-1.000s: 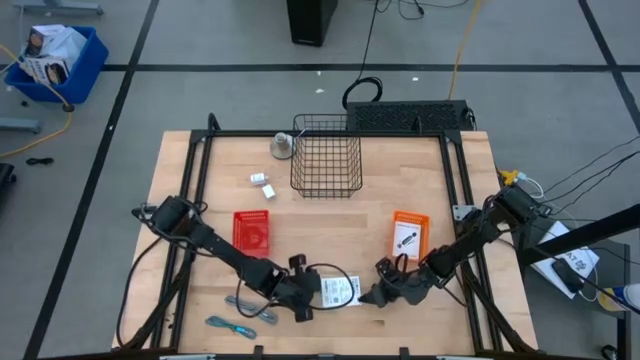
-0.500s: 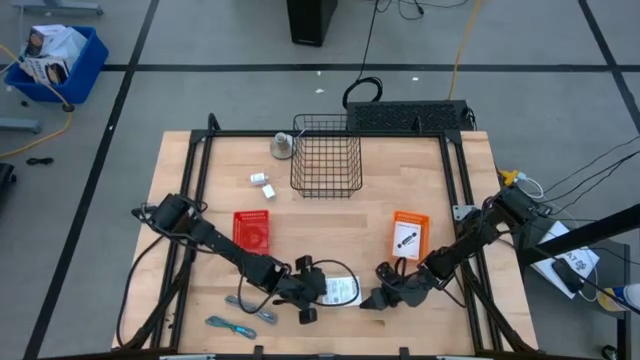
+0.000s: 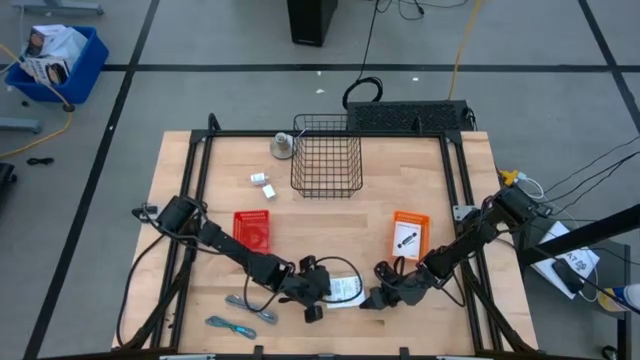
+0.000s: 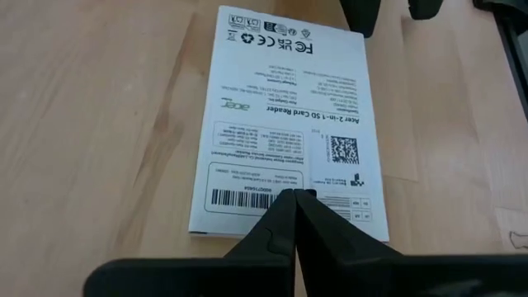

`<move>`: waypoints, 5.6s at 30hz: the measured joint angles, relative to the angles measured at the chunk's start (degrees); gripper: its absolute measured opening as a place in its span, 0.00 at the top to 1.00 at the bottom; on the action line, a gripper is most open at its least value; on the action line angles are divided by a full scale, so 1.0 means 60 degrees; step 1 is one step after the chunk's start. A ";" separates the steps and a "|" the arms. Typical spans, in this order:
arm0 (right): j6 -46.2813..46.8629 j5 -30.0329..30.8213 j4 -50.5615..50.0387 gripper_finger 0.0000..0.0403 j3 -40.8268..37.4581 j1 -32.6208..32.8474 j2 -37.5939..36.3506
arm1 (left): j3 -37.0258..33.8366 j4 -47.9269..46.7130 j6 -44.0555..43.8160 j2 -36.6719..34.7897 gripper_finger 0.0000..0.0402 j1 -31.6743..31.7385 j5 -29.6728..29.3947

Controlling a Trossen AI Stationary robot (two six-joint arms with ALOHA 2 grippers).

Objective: Pick and place items into bin
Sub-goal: Put the card reader box into the orange bin

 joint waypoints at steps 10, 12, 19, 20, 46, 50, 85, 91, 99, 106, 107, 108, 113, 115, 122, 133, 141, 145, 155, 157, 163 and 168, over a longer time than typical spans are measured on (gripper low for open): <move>0.0320 -0.0404 0.0004 0.50 0.0000 -0.0014 -0.0002 | -0.0011 -0.0304 -0.0239 0.0015 0.99 -0.0110 -0.0156; 0.0377 -0.0444 -0.0025 0.50 0.0000 -0.0014 -0.0018 | -0.0015 -0.0307 -0.0250 0.0015 0.99 -0.0148 -0.0209; 0.0577 -0.0760 -0.0322 0.50 0.0000 -0.0028 -0.0018 | -0.0029 -0.0326 -0.0261 0.0018 0.99 -0.0346 -0.0477; 0.0580 -0.0851 -0.0361 0.50 0.0001 -0.0058 -0.0018 | -0.0036 -0.0340 -0.0264 0.0018 0.99 -0.0375 -0.0500; -0.0061 -0.1364 -0.2065 0.54 -0.0004 -0.1016 -0.0936 | -0.0011 -0.0309 -0.0727 0.0321 0.99 -0.0668 -0.0839; -0.0184 -0.1208 -0.2039 0.54 -0.0004 -0.1016 -0.0936 | -0.0011 -0.0343 -0.0930 0.0321 0.98 -0.0788 -0.0901; -0.0892 -0.0928 -0.1440 0.54 -0.0004 -0.1016 -0.0936 | -0.0234 -0.0151 -0.1515 0.0457 0.99 -0.1685 -0.2596; -0.1166 -0.0924 -0.1412 0.54 -0.0004 -0.1016 -0.0936 | -0.0259 0.0287 -0.0667 0.0470 0.99 -0.1082 -0.2004; -0.1551 -0.0852 -0.1414 0.54 -0.0004 -0.1008 -0.0936 | -0.0313 0.0809 0.0272 0.0243 0.95 -0.1103 -0.2482; -0.1755 -0.0594 -0.1374 0.54 -0.0004 -0.1012 -0.0936 | -0.0345 0.0831 0.0535 -0.0162 0.98 -0.1444 -0.2989; -0.1776 -0.0587 -0.1380 0.54 -0.0004 -0.1007 -0.0936 | -0.0346 0.0869 0.0538 -0.0164 0.97 -0.1476 -0.3139; -0.1800 -0.0589 -0.1376 0.54 -0.0004 -0.0998 -0.0936 | -0.0346 0.0874 0.0544 -0.0164 0.96 -0.1494 -0.3250; -0.1823 -0.0582 -0.1348 0.54 -0.0004 -0.0990 -0.0936 | -0.0342 0.0764 0.0533 -0.0174 0.97 -0.1537 -0.3575; -0.1820 -0.0571 -0.1351 0.54 -0.0004 -0.0990 -0.0936 | -0.0333 0.0861 0.0558 -0.0182 0.99 -0.1546 -0.3617; -0.1852 -0.0356 -0.1344 0.54 -0.0004 -0.0946 -0.0936 | -0.0313 0.0262 -0.0061 -0.0203 0.96 -0.1588 -0.3427; -0.1946 -0.0441 -0.0894 0.54 -0.0004 -0.0946 -0.0936 | -0.0487 0.0137 -0.0760 -0.0246 0.96 -0.1575 -0.3186; -0.2220 -0.0640 -0.0375 0.54 0.0150 -0.0946 -0.0900 | -0.1333 0.1334 -0.1227 -0.0251 0.98 -0.1569 -0.3031; -0.2072 -0.0670 -0.0647 0.54 0.0344 -0.1030 -0.0797 | -0.1464 0.1501 -0.1260 -0.0229 0.99 -0.1539 -0.3028; -0.2099 -0.0936 -0.0679 0.54 0.0863 -0.1143 -0.0203 | -0.1448 0.1987 -0.0592 -0.0201 0.98 -0.1844 -0.3835; -0.2018 -0.0932 -0.0750 0.54 0.0863 -0.1122 -0.0142 | -0.1412 0.2257 -0.0483 -0.0203 0.99 -0.1871 -0.3710; -0.2144 -0.0945 -0.0574 0.54 0.0856 -0.1143 -0.0131 | -0.1403 0.1929 -0.1080 -0.0215 0.99 -0.1265 -0.2636; -0.2312 -0.0967 -0.0471 0.54 0.0852 -0.1149 -0.0124 | -0.1395 0.2146 -0.0933 -0.0224 0.98 -0.0916 -0.2112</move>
